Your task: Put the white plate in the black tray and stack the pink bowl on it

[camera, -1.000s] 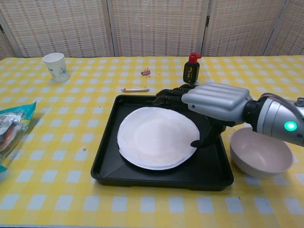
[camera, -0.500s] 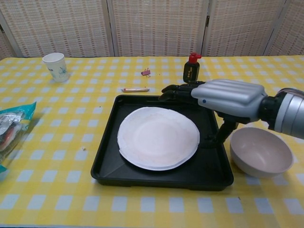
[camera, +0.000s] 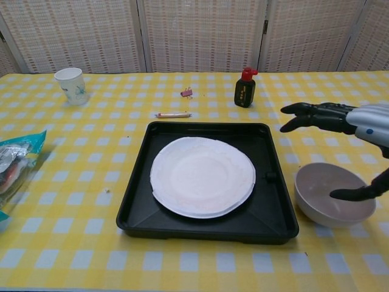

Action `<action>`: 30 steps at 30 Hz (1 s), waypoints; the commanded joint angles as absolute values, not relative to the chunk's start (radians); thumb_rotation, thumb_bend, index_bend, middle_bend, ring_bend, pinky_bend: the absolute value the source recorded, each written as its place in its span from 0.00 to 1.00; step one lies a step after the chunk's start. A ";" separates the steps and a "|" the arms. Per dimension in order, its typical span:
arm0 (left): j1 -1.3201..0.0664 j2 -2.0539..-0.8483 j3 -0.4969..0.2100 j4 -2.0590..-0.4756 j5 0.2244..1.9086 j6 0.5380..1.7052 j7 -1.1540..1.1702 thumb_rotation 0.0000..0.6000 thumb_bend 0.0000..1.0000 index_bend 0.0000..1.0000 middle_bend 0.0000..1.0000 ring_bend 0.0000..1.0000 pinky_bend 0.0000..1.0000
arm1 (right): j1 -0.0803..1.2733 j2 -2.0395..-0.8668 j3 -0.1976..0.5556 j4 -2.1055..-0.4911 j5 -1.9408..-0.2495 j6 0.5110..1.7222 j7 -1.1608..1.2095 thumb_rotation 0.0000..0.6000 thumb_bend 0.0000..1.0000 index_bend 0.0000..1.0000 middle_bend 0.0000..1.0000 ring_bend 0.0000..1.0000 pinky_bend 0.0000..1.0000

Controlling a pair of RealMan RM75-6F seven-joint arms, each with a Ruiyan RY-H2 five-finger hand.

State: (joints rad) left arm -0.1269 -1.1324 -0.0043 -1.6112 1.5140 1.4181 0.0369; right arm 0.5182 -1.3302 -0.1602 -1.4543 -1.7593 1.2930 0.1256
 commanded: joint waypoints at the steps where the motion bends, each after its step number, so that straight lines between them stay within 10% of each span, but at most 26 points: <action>1: -0.128 -1.135 -0.005 -1.610 1.512 1.416 0.040 1.00 0.27 0.00 0.00 0.03 0.01 | 0.470 -1.293 -0.209 -1.430 -1.802 1.345 0.146 1.00 0.25 0.20 0.00 0.00 0.00; 30: -0.131 -1.141 -0.001 -1.611 1.511 1.406 0.052 1.00 0.28 0.00 0.00 0.03 0.01 | 0.411 -1.437 -0.179 -1.197 -1.799 1.285 0.102 1.00 0.31 0.50 0.00 0.00 0.00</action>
